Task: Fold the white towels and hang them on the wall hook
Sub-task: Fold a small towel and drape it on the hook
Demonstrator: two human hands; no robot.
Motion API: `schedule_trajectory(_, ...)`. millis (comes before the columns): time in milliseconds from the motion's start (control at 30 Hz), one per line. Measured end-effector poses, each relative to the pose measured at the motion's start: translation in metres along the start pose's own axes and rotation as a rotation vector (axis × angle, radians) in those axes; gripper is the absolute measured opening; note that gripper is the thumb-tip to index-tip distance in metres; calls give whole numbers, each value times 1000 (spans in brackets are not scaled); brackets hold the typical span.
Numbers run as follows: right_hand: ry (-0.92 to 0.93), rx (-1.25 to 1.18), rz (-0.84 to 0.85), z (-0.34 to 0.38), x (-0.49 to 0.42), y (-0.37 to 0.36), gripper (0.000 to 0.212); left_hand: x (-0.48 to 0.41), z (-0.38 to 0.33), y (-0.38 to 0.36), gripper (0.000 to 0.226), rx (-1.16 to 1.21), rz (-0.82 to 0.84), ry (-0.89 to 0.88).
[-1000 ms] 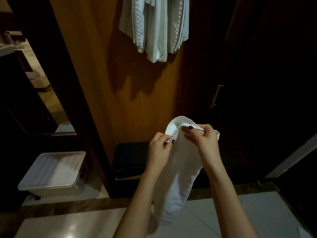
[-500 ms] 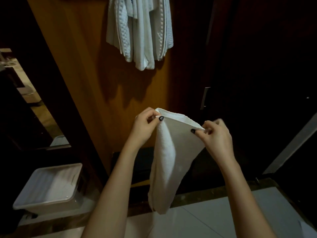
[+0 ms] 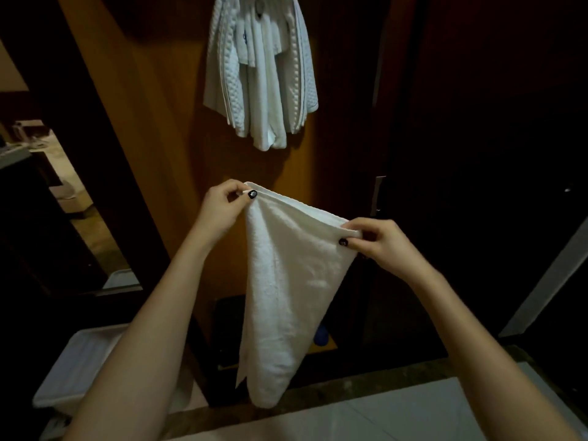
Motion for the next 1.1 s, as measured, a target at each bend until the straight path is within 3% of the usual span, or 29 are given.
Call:
schedule_trajectory(100, -49, 159, 68, 3, -9, 6, 3, 5, 5, 15, 6, -2, -17, 9)
schedule_trajectory(167, -35, 248, 65, 4, -17, 10, 13, 6, 5, 24, 6, -6, -29, -3)
schedule_trajectory(267, -38, 176, 13, 5, -28, 14, 29, 6, 7, 32, 9, 30, -54, 19)
schedule_trajectory(400, -10, 95, -174, 11, -37, 21, 43, 7, 6, 38, 11, 84, -85, 31)
schedule_trajectory(567, 48, 112, -281, 37, -50, 40, 45, 7, -14, 46, 6, 56, -188, -59)
schedule_trajectory(733, 123, 109, -387, 51, -58, 63, 31, 1, -32, 49, 11, -175, -248, -151)
schedule_trajectory(867, -5, 328, -276, 44, -79, 63, 18, -5, -24, 39, 17, -329, -254, -37)
schedule_trajectory(1000, -186, 425, -90, 25, -95, 46, 18, -3, -7, 21, 11, -387, -275, 133)
schedule_trajectory(1100, -254, 243, -57, 16, -93, 32, 11, -1, 4, 6, 11, -303, -281, 257)
Point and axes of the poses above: each hand's wrist, its own x-axis away from the middle knuckle, its own y-axis out of the back of the hand, z = x × y, the point moved 6 cm from there along -x, towards the middle knuckle, and after that the axes turned 10 degrees about z, right-handed, at the moved point
